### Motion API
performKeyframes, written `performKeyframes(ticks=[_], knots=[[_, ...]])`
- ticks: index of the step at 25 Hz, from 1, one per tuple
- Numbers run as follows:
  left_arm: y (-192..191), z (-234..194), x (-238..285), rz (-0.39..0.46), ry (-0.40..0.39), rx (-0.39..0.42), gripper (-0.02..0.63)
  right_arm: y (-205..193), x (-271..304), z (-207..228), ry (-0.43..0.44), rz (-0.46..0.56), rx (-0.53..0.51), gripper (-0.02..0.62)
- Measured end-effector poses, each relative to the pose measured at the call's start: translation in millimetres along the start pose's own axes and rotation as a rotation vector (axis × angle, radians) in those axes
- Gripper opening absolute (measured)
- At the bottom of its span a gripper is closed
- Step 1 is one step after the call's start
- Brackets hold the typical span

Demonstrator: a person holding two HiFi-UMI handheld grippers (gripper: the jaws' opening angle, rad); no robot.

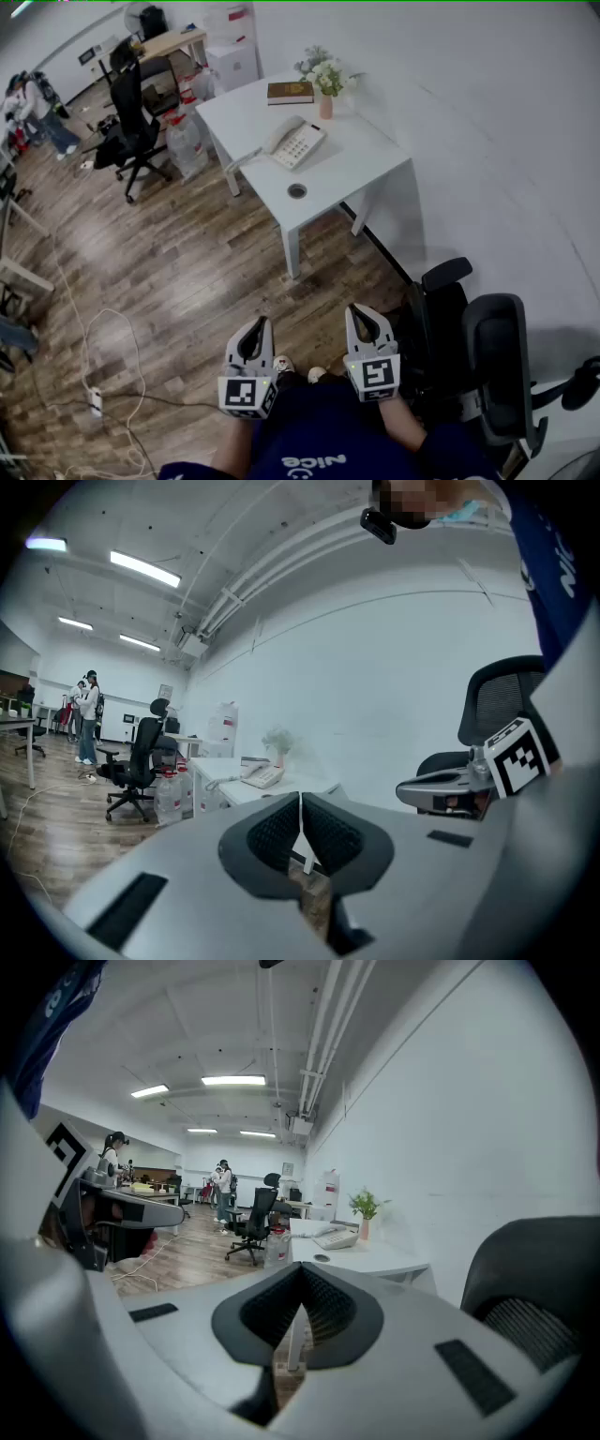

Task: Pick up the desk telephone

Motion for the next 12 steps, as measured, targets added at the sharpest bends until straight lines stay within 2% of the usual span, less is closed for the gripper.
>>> performKeyframes(ticks=[12], knots=[[-5, -33, 7, -0.022, -0.004, -0.005, 0.023, 5, 25, -14, -0.009, -0.005, 0.02, 0.023]])
Point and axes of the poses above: the fingertips, and each gripper's own axes: x forward along the fingers, z to its right, y out of its top, the point moved 1 cm from there along -x, backward along the fingers, and after that the axes turned 13 degrees about z, right-handed, at the moved point
